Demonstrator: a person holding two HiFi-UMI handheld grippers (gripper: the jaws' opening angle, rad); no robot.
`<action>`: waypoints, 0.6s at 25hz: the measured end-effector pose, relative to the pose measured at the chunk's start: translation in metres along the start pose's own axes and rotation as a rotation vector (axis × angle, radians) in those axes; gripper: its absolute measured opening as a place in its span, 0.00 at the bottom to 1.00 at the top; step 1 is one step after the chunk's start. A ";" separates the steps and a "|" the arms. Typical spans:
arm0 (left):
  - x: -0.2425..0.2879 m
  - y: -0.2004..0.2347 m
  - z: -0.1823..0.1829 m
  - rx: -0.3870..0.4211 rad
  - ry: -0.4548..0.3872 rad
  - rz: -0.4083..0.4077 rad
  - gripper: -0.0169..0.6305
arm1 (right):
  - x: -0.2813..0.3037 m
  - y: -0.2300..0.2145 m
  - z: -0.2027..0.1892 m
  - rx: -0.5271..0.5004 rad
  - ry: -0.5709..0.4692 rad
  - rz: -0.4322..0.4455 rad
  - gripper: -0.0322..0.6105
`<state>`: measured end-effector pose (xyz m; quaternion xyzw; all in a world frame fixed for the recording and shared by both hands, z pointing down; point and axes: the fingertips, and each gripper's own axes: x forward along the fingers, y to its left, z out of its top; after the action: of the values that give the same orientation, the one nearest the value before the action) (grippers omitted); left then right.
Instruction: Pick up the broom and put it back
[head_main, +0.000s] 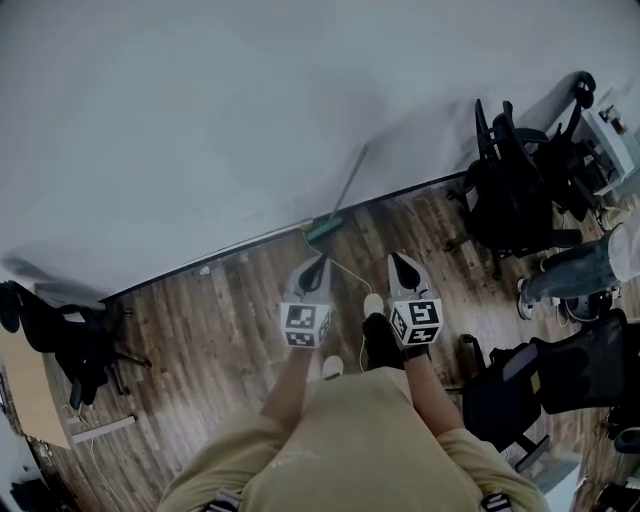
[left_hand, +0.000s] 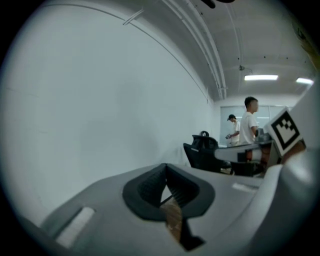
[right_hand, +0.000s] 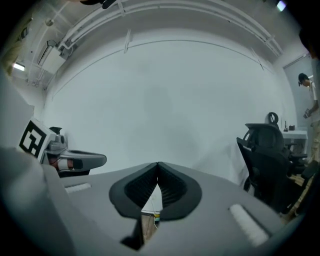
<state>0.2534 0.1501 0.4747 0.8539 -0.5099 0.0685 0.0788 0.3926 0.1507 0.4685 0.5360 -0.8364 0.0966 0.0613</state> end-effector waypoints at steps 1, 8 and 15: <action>0.013 0.003 -0.003 0.018 0.008 0.005 0.03 | 0.015 -0.010 0.002 0.012 -0.003 0.007 0.06; 0.105 0.043 0.068 0.037 -0.075 0.117 0.03 | 0.111 -0.071 0.054 0.042 -0.027 0.156 0.06; 0.210 0.014 0.063 0.001 0.012 0.064 0.03 | 0.170 -0.141 0.054 0.094 -0.010 0.198 0.06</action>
<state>0.3419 -0.0504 0.4555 0.8367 -0.5366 0.0764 0.0790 0.4499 -0.0689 0.4647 0.4537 -0.8800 0.1387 0.0220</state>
